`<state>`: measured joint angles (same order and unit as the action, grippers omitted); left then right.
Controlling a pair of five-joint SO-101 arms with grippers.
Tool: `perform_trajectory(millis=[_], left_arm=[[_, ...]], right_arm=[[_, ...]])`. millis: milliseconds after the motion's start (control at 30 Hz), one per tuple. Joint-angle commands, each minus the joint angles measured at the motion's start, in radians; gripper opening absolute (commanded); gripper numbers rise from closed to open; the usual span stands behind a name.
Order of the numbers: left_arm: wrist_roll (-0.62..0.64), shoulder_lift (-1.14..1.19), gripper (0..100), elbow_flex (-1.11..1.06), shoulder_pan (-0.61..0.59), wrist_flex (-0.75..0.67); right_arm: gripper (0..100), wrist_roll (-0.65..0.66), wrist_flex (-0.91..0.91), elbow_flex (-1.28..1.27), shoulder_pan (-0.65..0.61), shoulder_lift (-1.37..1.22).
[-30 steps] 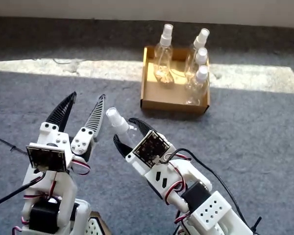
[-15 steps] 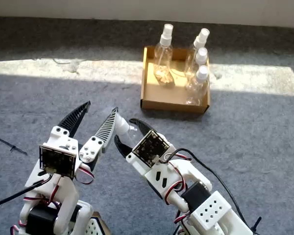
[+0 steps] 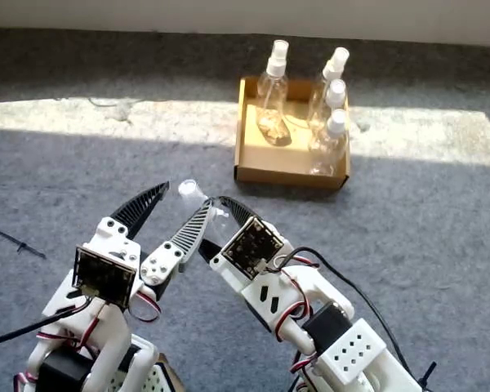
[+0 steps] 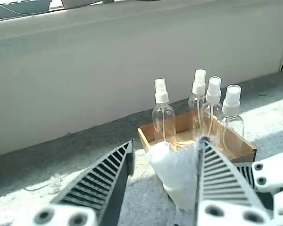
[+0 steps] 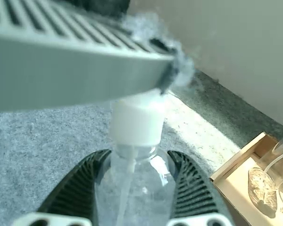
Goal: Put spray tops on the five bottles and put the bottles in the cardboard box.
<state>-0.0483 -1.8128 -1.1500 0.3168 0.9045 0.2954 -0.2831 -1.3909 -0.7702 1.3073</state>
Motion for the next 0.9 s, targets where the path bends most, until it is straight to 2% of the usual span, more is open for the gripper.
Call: perform_trajectory(millis=[0,133,233,300,467,567,633,767,867], left_arm=[[-0.003,-0.010,21,0.170,0.015,0.041],[-0.011,-0.002,21,0.269,-0.012,0.132],[-0.061,0.001,21,0.183,-0.081,0.126],[-0.058,0.001,21,0.097,-0.111,0.083],[-0.061,0.001,23,-0.090,-0.114,0.014],[-0.061,0.001,30,-0.122,-0.116,0.000],[-0.061,0.001,31,-0.124,-0.114,0.000],[-0.060,0.002,31,-0.136,-0.090,-0.005],[-0.060,0.002,31,-0.170,-0.084,-0.049]], right_arm=[[0.4,0.008,-0.001,0.065,0.033,0.012],[0.4,-0.009,-0.074,0.197,0.179,0.005],[0.4,-0.152,-0.189,0.384,0.277,-0.059],[0.4,-0.215,-0.219,0.501,0.297,-0.153],[0.4,-0.281,-0.216,0.736,0.234,-0.455],[0.4,-0.288,-0.219,0.862,0.166,-0.625],[0.4,-0.288,-0.219,0.929,0.130,-0.719],[0.4,-0.292,-0.219,1.000,0.071,-0.779],[0.4,-0.370,-0.220,0.995,0.044,-0.743]])
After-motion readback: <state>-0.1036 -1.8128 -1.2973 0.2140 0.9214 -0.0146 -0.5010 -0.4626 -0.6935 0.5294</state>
